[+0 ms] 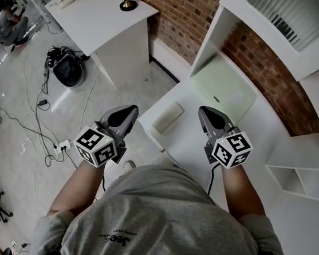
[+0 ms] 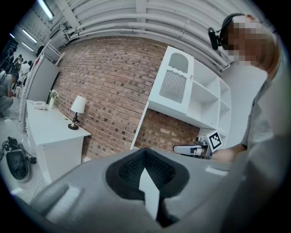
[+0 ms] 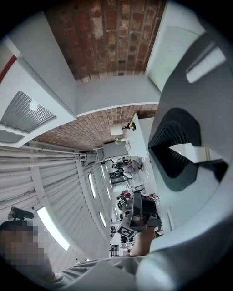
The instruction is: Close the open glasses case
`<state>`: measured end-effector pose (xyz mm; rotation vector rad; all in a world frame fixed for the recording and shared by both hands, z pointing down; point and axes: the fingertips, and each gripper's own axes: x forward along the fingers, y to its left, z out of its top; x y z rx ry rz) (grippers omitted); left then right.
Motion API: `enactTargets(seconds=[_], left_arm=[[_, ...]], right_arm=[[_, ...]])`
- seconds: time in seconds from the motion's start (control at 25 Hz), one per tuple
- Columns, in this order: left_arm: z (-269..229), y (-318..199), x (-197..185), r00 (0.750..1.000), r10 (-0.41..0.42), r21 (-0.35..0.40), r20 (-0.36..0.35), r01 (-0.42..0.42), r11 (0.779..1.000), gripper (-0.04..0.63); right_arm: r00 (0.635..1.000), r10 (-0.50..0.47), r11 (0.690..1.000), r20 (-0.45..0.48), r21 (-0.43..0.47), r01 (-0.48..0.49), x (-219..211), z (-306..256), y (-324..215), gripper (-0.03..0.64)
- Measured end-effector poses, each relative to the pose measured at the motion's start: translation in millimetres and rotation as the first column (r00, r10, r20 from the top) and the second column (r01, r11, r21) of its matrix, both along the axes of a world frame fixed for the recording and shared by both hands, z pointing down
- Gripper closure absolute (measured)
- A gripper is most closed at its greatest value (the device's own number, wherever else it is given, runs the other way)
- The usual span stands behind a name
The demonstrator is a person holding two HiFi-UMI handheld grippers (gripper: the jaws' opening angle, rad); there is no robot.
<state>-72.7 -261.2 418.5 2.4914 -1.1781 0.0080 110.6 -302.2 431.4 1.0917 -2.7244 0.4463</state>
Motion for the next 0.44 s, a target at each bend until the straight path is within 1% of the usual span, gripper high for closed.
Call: enactTargets(seconds=[0.44], left_arm=[[2.0, 1.8, -2.0, 1.000, -0.004, -0.005, -0.002, 0.004, 1.000, 0.598]], right_arm=[[1.000, -0.013, 1.000, -0.012, 0.000, 0.013, -4.8, 3.2, 1.6, 0.609]])
